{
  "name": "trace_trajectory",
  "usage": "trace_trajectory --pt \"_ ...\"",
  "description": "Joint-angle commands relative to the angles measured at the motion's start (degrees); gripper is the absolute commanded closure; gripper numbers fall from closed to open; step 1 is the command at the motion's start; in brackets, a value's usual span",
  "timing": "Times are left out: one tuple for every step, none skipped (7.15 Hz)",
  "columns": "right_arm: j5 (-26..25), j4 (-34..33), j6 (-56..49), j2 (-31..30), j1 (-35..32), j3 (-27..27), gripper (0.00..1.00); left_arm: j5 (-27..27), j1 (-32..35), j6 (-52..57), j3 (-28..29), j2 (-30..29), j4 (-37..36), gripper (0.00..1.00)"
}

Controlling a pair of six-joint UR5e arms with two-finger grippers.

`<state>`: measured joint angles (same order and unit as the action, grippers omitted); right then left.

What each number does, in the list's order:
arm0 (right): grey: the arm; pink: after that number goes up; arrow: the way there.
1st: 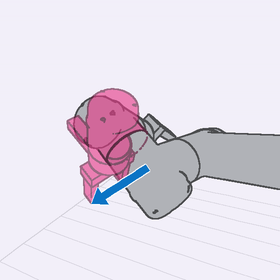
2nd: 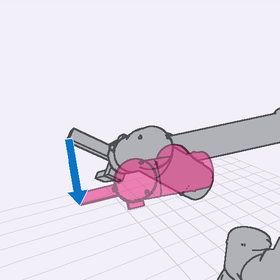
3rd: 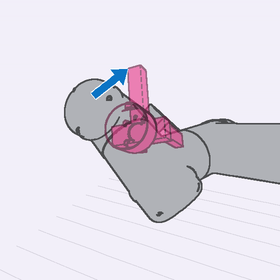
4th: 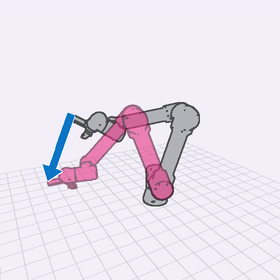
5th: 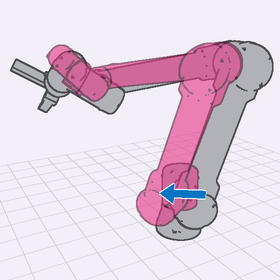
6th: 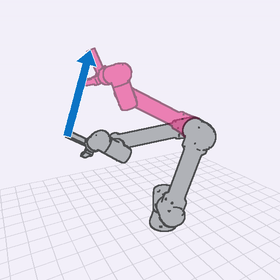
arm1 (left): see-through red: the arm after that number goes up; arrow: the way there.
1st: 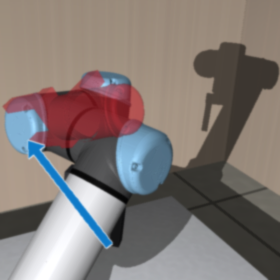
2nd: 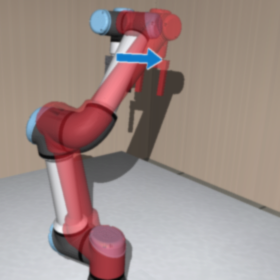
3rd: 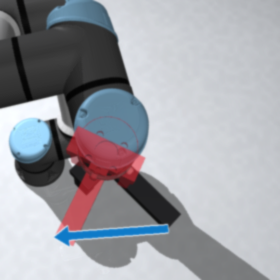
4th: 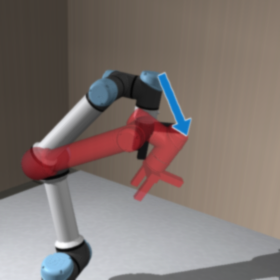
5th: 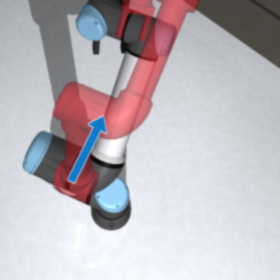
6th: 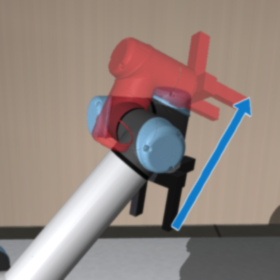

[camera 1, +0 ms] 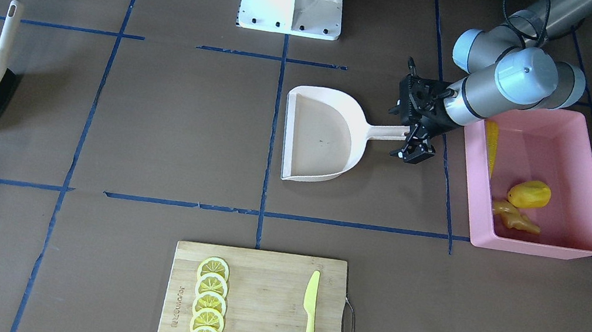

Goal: Sweep and dump trash into bin
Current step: 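Release the dustpan handle with the left gripper while the right releases the brush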

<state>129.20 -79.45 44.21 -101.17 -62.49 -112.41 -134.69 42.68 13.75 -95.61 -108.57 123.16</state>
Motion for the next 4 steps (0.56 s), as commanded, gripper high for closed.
trace_trajectory --pt "0.00 0.00 -0.08 0.10 0.00 0.00 0.00 0.04 1.69 -0.04 -2.63 0.12 -6.23 0.00" --pt "0.00 0.00 -0.78 0.10 -0.61 0.00 0.00 -0.13 3.36 0.05 -6.57 0.12 -12.19 0.00" --pt "0.09 -0.35 -1.05 0.01 -2.44 0.18 0.00 -0.40 4.68 -0.04 -12.18 -0.06 -20.77 0.00" --pt "0.00 -0.53 -4.44 -0.08 -3.77 0.44 0.00 -0.14 7.13 -0.12 -16.76 -0.15 -32.26 0.00"
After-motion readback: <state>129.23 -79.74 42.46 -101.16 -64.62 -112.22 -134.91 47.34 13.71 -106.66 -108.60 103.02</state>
